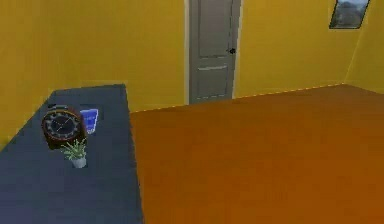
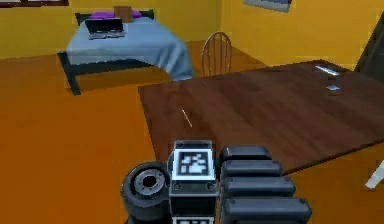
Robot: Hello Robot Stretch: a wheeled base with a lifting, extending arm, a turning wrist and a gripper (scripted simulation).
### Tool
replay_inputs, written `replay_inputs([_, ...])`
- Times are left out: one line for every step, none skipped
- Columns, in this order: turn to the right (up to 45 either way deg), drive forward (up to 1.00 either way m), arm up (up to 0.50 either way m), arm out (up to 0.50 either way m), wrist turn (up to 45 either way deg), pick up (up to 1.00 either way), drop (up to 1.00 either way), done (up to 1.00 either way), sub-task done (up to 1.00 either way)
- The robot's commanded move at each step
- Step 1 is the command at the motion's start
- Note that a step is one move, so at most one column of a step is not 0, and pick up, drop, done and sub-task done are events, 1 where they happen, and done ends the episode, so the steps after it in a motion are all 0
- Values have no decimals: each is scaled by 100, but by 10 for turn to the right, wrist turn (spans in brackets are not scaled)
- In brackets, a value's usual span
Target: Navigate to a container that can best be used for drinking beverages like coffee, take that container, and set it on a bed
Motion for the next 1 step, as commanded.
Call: replay_inputs([390, 0, 0, 0, 0, 0, 0, 0, 0])
